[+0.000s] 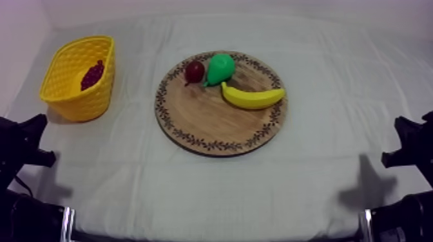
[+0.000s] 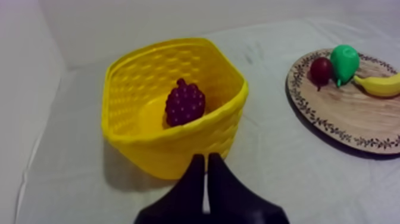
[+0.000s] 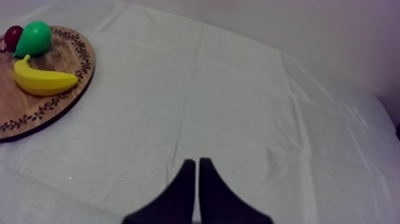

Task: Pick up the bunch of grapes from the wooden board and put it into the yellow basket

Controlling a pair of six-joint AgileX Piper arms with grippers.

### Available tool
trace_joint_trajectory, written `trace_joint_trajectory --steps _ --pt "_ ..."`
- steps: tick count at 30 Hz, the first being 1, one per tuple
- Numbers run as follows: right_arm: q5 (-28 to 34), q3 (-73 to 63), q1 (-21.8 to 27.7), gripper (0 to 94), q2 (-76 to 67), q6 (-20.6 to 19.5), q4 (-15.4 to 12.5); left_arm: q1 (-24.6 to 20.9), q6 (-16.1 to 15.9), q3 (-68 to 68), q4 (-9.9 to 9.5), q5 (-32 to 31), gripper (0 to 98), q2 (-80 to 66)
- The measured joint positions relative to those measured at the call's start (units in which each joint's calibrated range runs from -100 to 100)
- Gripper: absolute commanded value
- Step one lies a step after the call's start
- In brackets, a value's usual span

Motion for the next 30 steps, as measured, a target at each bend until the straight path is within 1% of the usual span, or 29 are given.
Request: trace_joint_trajectory --steps 5,7,9,12,15,18,20,30 --pt "0.06 0.00 0.00 0.3 0.00 -0.07 0.00 0.72 0.77 0.34 -0.93 -0.99 0.0 -0.71" --pt "0.06 0.00 0.00 0.3 0.00 -0.07 0.00 0.80 1.92 1.21 -2.30 -2.27 0.0 -0.84" --pt "0.06 0.00 0.00 0.3 0.00 -0.07 0.00 0.89 3.94 1.90 -3.78 -4.22 0.0 -0.84" --pt "0.06 0.00 0.00 0.3 0.00 -0.07 0.00 0.94 7.59 2.20 -4.82 -6.18 0.0 -0.84" --pt "0.06 0.00 0.00 0.3 0.00 -0.04 0.00 0.94 10.79 2.29 -5.10 -6.52 0.0 -0.84" --pt "0.06 0.00 0.00 0.3 0.00 -0.04 0.00 0.94 12.65 2.35 -5.16 -6.53 0.0 -0.84" --pt "0.06 0.00 0.00 0.3 0.00 -0.04 0.00 0.94 13.26 2.35 -5.16 -6.60 0.0 -0.84" --pt "0.06 0.00 0.00 0.3 0.00 -0.04 0.00 0.94 13.50 2.35 -5.22 -6.63 0.0 -0.84"
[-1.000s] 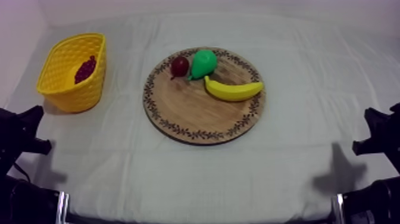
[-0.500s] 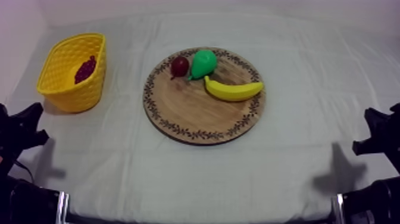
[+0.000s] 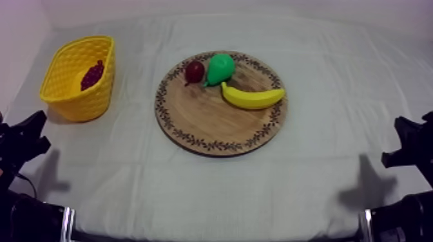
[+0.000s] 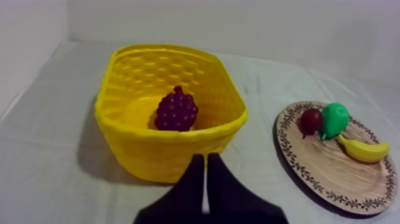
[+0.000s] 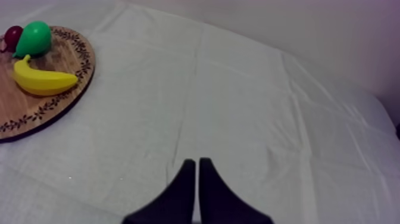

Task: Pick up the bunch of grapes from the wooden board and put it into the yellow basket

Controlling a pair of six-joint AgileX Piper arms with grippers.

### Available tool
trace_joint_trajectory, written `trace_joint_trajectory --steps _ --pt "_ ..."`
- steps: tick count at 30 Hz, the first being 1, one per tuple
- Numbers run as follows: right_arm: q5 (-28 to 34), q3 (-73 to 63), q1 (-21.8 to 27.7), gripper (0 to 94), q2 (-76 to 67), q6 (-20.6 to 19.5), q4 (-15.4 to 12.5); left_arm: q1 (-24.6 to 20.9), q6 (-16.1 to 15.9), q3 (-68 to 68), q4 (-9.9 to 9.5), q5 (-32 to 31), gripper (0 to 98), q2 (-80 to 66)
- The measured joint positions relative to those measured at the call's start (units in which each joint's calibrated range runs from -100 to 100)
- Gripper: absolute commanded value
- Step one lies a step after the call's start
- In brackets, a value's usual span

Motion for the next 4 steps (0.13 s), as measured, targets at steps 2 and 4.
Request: trace_joint_trajectory --steps 2,4 --pt "0.00 0.00 0.00 0.3 0.00 0.00 0.00 0.00 0.00 0.00 0.00 0.00 0.0 0.00" --pt "0.00 0.00 0.00 0.3 0.00 0.00 0.00 0.00 0.00 0.00 0.00 0.00 0.0 0.00"
